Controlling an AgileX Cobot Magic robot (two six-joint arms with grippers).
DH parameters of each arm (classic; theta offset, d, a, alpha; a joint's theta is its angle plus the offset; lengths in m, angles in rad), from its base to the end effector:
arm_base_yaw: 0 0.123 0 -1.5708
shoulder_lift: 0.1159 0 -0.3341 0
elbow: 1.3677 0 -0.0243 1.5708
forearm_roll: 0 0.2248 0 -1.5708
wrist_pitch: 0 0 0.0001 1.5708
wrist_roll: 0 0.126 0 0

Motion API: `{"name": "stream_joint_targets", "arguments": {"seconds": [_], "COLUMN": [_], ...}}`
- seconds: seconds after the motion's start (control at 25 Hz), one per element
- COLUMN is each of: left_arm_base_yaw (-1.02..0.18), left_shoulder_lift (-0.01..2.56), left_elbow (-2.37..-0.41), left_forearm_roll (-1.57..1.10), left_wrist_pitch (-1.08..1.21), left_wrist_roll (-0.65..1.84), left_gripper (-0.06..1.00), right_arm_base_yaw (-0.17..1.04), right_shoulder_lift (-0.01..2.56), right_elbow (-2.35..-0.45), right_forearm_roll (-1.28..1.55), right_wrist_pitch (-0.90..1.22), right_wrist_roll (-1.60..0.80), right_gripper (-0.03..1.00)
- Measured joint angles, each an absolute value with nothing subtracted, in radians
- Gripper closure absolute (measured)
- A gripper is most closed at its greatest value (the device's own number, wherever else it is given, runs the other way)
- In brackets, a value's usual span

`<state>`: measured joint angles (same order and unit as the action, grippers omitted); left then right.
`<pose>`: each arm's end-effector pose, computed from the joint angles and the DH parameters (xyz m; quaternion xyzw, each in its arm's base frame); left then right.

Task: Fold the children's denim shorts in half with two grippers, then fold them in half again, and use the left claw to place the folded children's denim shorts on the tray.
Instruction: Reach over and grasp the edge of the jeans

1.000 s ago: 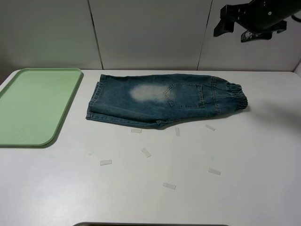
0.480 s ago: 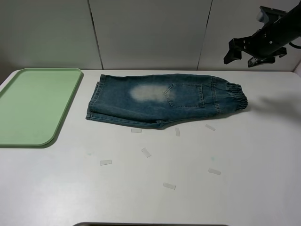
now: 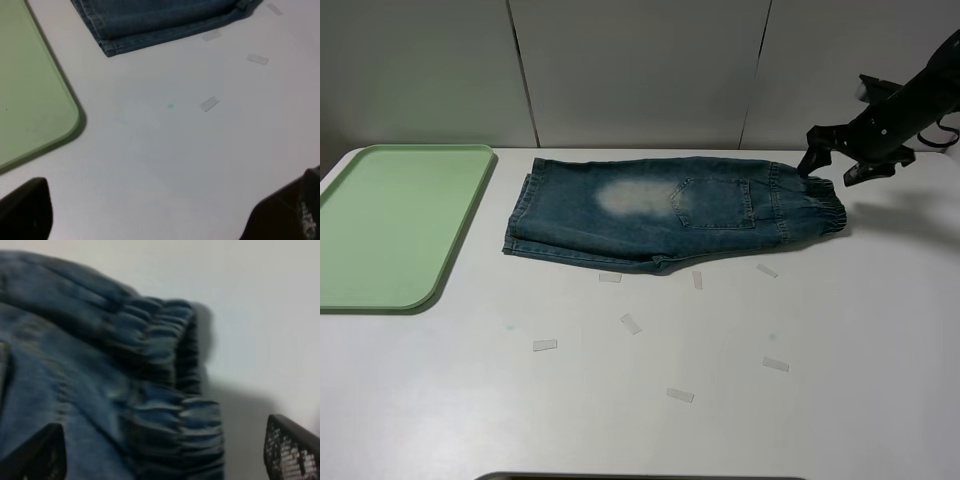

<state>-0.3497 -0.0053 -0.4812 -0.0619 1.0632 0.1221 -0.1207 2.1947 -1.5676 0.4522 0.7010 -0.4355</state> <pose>-0.0450 0.0092 0.2431 0.2013 0.8330 -0.0891 0.5076 0.4763 -0.0220 0.1628 -0.0072 0.9722 0.1203 0.2008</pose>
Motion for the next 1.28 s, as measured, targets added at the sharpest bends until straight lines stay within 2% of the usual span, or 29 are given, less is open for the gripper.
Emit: {"name": "stream_joint_targets", "arguments": {"seconds": [0.48, 0.96, 1.04, 1.12, 1.24, 1.28], "left_arm_base_yaw": [-0.350, -0.350, -0.350, -0.350, -0.350, -0.350], "left_shoulder_lift": [-0.005, -0.005, -0.005, -0.005, -0.005, -0.005], "left_elbow": [-0.481, -0.481, -0.481, -0.481, -0.481, -0.481], "left_forearm_roll": [-0.062, -0.062, -0.062, -0.062, -0.062, -0.062], "left_wrist_pitch": [1.063, 1.063, 1.063, 1.064, 1.064, 1.064], "left_wrist_roll": [0.122, 0.122, 0.122, 0.122, 0.122, 0.122], "left_gripper": [-0.03, -0.03, -0.03, -0.03, -0.03, -0.03], "right_arm_base_yaw": [-0.129, -0.038, -0.018, -0.002, 0.018, 0.019], "right_shoulder_lift": [2.280, 2.281, 2.282, 2.282, 2.282, 2.282], "right_elbow": [-1.570, -1.570, -1.570, -1.570, -1.572, -1.573], "right_forearm_roll": [0.472, 0.514, 0.525, 0.531, 0.485, 0.462], "right_wrist_pitch": [0.680, 0.677, 0.684, 0.694, 0.697, 0.702], "right_wrist_roll": [-0.435, -0.438, -0.438, -0.438, -0.438, -0.435], "right_gripper": [0.37, 0.38, 0.46, 0.61, 0.90, 0.89]}}
